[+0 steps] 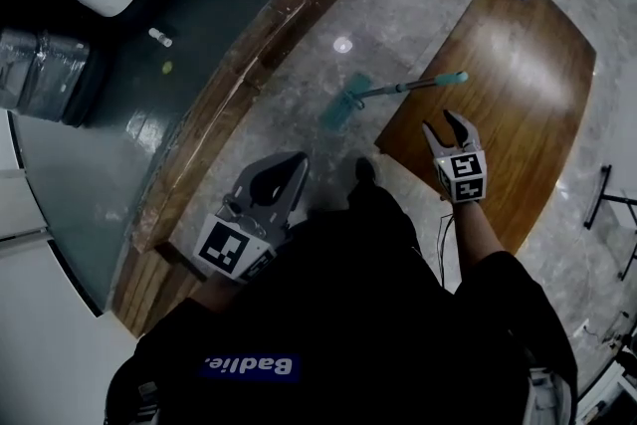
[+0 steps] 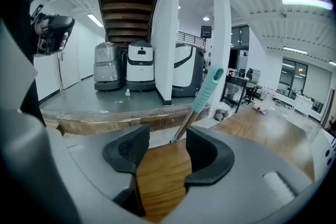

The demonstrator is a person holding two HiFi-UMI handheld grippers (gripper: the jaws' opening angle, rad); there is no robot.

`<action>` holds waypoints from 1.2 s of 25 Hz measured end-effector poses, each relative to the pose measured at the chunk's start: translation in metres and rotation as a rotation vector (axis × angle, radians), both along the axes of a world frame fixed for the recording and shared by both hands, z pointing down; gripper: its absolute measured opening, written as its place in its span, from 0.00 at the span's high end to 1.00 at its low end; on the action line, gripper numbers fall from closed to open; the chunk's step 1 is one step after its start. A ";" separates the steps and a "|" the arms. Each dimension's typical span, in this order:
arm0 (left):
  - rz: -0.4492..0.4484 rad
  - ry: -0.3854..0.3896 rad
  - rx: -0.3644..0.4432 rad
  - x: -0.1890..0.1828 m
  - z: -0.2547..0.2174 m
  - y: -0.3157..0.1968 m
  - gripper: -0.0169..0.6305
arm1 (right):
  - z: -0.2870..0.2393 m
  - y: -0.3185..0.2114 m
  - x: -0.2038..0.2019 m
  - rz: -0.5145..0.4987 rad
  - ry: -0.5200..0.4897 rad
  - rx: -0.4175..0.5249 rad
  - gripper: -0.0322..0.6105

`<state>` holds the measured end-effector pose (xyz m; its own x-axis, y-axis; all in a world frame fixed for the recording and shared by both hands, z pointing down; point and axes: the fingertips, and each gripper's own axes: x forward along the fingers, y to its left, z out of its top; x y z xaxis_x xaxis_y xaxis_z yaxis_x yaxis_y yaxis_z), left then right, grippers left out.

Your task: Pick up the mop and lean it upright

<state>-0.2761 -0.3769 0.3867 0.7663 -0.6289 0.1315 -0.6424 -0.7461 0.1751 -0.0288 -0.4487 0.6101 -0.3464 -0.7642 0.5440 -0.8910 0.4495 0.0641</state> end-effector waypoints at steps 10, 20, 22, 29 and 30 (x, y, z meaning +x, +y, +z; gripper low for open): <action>0.036 0.069 0.032 -0.049 -0.007 0.064 0.95 | -0.026 0.069 -0.038 0.061 0.034 0.038 0.60; 0.099 0.154 0.027 -0.048 -0.003 0.106 0.95 | -0.058 0.136 -0.064 0.072 0.037 0.074 0.61; 0.112 0.155 0.034 -0.041 -0.005 0.109 0.95 | -0.064 0.144 -0.063 0.083 0.022 0.085 0.61; 0.169 0.122 0.075 0.006 -0.017 0.132 0.95 | -0.074 0.182 -0.033 0.131 -0.037 0.114 0.61; 0.175 0.114 0.074 0.015 -0.017 0.137 0.95 | -0.075 0.189 -0.025 0.142 -0.046 0.118 0.61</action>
